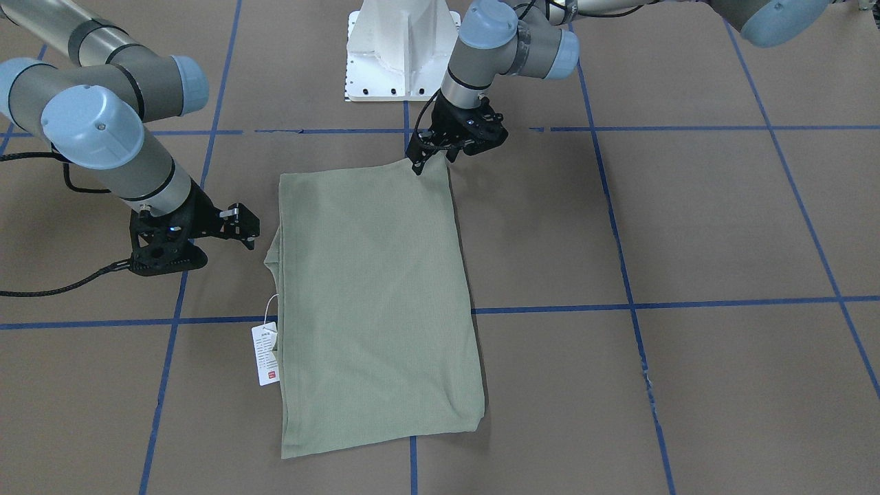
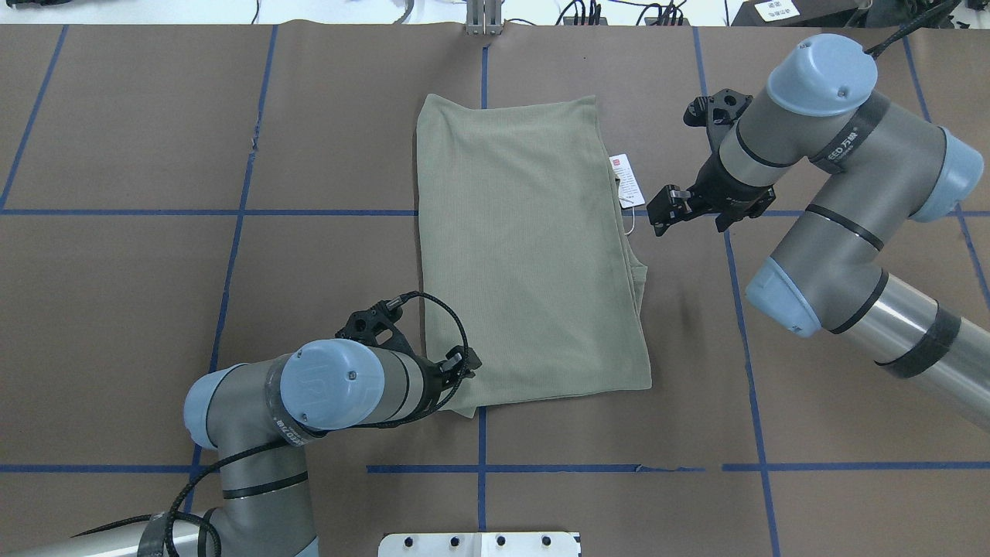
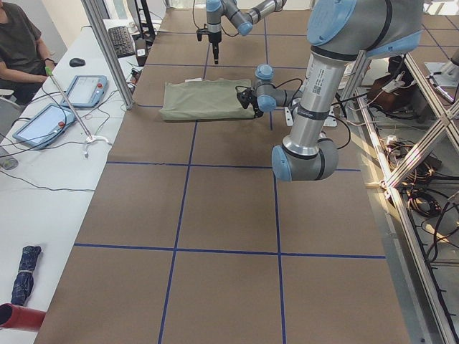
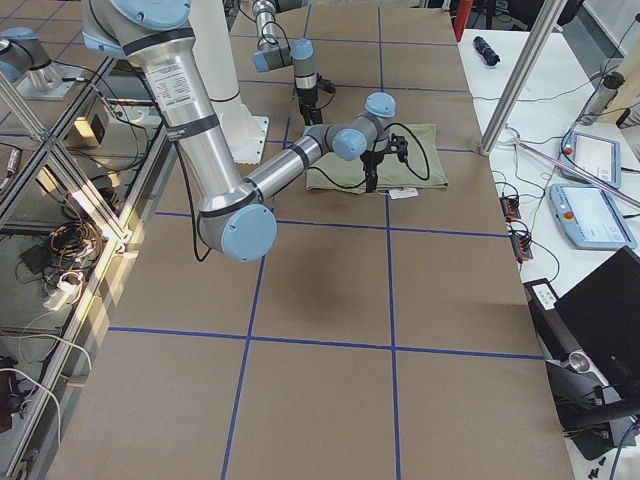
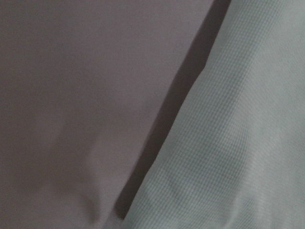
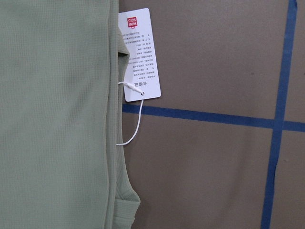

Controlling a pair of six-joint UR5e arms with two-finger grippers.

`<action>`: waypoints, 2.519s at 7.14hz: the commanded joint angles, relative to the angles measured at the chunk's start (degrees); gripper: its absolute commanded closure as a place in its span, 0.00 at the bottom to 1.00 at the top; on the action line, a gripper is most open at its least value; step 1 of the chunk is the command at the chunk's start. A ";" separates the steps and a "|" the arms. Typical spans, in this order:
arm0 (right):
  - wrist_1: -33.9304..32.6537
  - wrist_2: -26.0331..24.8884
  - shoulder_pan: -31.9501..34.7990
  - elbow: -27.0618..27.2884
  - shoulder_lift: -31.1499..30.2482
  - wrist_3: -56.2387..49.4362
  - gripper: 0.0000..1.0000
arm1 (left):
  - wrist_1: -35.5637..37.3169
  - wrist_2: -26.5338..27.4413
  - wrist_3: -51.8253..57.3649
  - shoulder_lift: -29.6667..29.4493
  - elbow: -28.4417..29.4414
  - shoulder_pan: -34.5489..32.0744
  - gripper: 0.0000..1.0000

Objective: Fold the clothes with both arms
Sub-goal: 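Press the near corner with the left gripper while right gripper moves to side edge, then grasp the near edge of the shirt with both grippers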

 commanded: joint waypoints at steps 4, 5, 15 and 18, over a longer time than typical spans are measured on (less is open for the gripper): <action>0.00 -0.22 0.00 -0.05 0.12 0.09 0.00 | 0.12 -0.28 0.49 -1.13 1.31 -0.93 0.77; 0.00 -0.22 -0.09 0.04 0.30 1.31 0.00 | 0.20 -0.29 0.67 -0.95 0.96 -1.11 0.95; 15.03 -17.68 -24.50 9.09 -9.10 58.08 0.00 | 5.22 -0.99 2.34 -1.04 -5.90 -0.67 1.00; 9.58 -19.20 -26.37 9.00 -8.49 58.45 0.00 | 4.77 -0.99 2.34 -0.95 -5.19 -0.67 1.00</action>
